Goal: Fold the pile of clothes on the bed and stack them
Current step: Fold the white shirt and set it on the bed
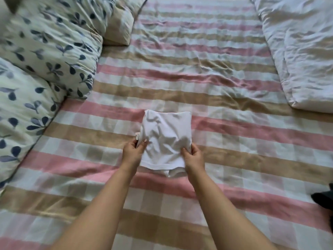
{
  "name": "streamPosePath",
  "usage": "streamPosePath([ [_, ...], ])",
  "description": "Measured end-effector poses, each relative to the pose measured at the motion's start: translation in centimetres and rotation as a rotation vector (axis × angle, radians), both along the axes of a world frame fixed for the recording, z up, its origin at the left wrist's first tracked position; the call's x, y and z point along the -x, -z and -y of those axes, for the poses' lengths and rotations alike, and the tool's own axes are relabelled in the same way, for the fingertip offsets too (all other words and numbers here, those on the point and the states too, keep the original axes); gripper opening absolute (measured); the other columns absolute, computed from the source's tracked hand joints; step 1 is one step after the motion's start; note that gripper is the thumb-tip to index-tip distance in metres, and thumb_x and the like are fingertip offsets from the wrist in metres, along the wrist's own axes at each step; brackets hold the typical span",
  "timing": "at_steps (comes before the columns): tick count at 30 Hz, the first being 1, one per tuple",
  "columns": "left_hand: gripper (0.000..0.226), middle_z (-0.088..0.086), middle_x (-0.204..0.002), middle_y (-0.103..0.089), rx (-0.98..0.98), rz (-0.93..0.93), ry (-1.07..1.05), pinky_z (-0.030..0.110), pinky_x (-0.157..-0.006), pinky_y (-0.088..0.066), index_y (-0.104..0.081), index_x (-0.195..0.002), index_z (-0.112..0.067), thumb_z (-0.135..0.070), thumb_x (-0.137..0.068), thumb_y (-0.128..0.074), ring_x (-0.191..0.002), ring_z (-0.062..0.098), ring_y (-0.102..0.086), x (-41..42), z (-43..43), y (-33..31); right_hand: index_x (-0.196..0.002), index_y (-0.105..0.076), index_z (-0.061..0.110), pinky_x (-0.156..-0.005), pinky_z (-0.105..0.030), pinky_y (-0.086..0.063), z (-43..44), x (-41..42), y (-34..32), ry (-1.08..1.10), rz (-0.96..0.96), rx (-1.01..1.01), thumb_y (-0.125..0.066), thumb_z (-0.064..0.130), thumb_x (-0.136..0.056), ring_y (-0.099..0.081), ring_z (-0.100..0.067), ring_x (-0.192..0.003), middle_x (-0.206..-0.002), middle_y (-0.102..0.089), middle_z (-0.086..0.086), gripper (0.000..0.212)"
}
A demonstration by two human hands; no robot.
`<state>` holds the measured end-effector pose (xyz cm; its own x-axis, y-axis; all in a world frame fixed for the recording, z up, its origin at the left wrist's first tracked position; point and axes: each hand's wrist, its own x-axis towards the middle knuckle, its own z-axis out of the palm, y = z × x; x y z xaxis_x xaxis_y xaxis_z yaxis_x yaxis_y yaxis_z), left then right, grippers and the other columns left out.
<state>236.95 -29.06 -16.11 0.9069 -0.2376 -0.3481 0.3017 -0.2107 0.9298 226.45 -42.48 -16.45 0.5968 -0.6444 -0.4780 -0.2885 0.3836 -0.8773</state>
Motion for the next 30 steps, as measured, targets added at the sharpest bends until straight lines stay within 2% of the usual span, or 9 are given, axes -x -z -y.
streamPosePath([
  [3, 0.02, 0.002, -0.083, -0.065, -0.05, -0.027, -0.019, 0.021, -0.066, -0.053, -0.062, -0.107, 0.0, -0.006, -0.088, -0.06, -0.072, 0.012, -0.062, -3.2, 0.1, 2.9, -0.1, -0.061, 0.01, -0.074, -0.029, -0.047, 0.4, -3.3, 2.7, -0.001, 0.0, -0.036, -0.044, -0.009, -0.088, -0.056, -0.018, -0.086, -0.094, -0.063, -0.005, 0.029],
  [6, 0.019, 0.007, -0.086, -0.063, -0.186, -0.004, -0.009, 0.025, -0.065, -0.049, -0.062, -0.103, 0.002, -0.01, -0.089, -0.059, -0.078, 0.019, -0.057, -4.0, -0.2, 5.2, -0.092, -0.062, 0.018, -0.073, -0.03, -0.047, 0.5, -3.9, 4.8, 0.021, -0.08, -0.03, -0.045, -0.008, -0.087, -0.057, -0.018, -0.084, -0.093, -0.063, -0.005, 0.031],
  [9, 0.023, 0.009, -0.091, -0.061, -0.377, 0.118, 0.0, 0.027, -0.07, -0.04, -0.061, -0.101, 0.0, -0.018, -0.086, -0.063, -0.084, 0.019, -0.055, -3.4, -0.7, 5.8, -0.103, -0.063, 0.003, -0.077, -0.032, -0.045, 0.2, -3.0, 5.8, 0.012, -0.192, 0.085, -0.05, 0.0, -0.088, -0.057, -0.02, -0.088, -0.093, -0.063, -0.007, 0.02],
  [12, 0.037, 0.006, -0.101, -0.061, -0.403, 0.155, 0.008, 0.028, -0.08, -0.043, -0.058, -0.11, -0.003, -0.013, -0.077, -0.072, -0.091, 0.018, -0.056, -1.9, -1.5, 5.5, -0.092, -0.063, 0.005, -0.071, -0.033, -0.044, -1.0, -1.5, 5.6, -0.037, -0.277, 0.158, -0.056, 0.013, -0.087, -0.06, -0.025, -0.083, -0.087, -0.066, -0.011, 0.011],
  [16, 0.036, 0.017, -0.108, -0.064, -0.417, 0.167, -0.078, 0.034, -0.087, -0.044, -0.058, -0.11, 0.0, -0.004, -0.076, -0.071, -0.101, 0.029, -0.06, -0.8, -2.2, 5.1, -0.087, -0.057, 0.011, -0.064, -0.031, -0.038, -2.3, -0.1, 5.0, -0.055, -0.375, 0.254, -0.058, 0.022, -0.087, -0.059, -0.027, -0.082, -0.085, -0.064, -0.007, 0.012],
  [20, 0.052, 0.017, -0.124, -0.05, -0.753, 0.416, 0.043, 0.04, -0.088, -0.039, -0.051, -0.126, -0.008, -0.005, -0.077, -0.068, -0.113, 0.035, -0.045, -0.1, -1.9, 4.8, -0.105, -0.047, 0.017, -0.066, -0.029, -0.036, -2.6, 0.5, 4.3, -0.178, -0.559, 0.459, -0.058, 0.037, -0.087, -0.059, -0.026, -0.09, -0.096, -0.059, 0.0, 0.029],
  [24, 0.048, 0.007, -0.136, -0.045, -0.949, 0.461, 0.237, 0.042, -0.09, -0.038, -0.045, -0.136, -0.019, -0.01, -0.09, -0.05, -0.12, 0.031, -0.039, 0.8, -2.1, 5.3, -0.112, -0.046, 0.019, -0.068, -0.032, -0.04, -3.0, 1.5, 4.2, -0.272, -0.604, 0.574, -0.055, 0.032, -0.09, -0.056, -0.026, -0.099, -0.111, -0.053, -0.003, 0.027],
  [27, 0.049, 0.008, -0.143, -0.038, -0.969, 0.415, 0.261, 0.044, -0.097, -0.034, -0.039, -0.14, -0.017, -0.008, -0.092, -0.042, -0.126, 0.032, -0.033, 1.5, -2.1, 5.1, -0.116, -0.049, 0.019, -0.076, -0.033, -0.044, -2.5, 2.7, 4.0, -0.306, -0.571, 0.54, -0.051, 0.024, -0.093, -0.055, -0.024, -0.103, -0.117, -0.054, -0.003, 0.024],
  [30, 0.059, 0.015, -0.147, -0.028, -0.918, 0.354, 0.188, 0.046, -0.104, -0.026, -0.031, -0.142, -0.01, -0.004, -0.085, -0.046, -0.13, 0.035, -0.027, 4.0, -1.4, 3.2, -0.117, -0.052, 0.015, -0.084, -0.032, -0.045, -1.7, 5.2, 2.9, -0.387, -0.568, 0.512, -0.049, 0.02, -0.092, -0.056, -0.023, -0.106, -0.119, -0.058, -0.005, 0.026],
])
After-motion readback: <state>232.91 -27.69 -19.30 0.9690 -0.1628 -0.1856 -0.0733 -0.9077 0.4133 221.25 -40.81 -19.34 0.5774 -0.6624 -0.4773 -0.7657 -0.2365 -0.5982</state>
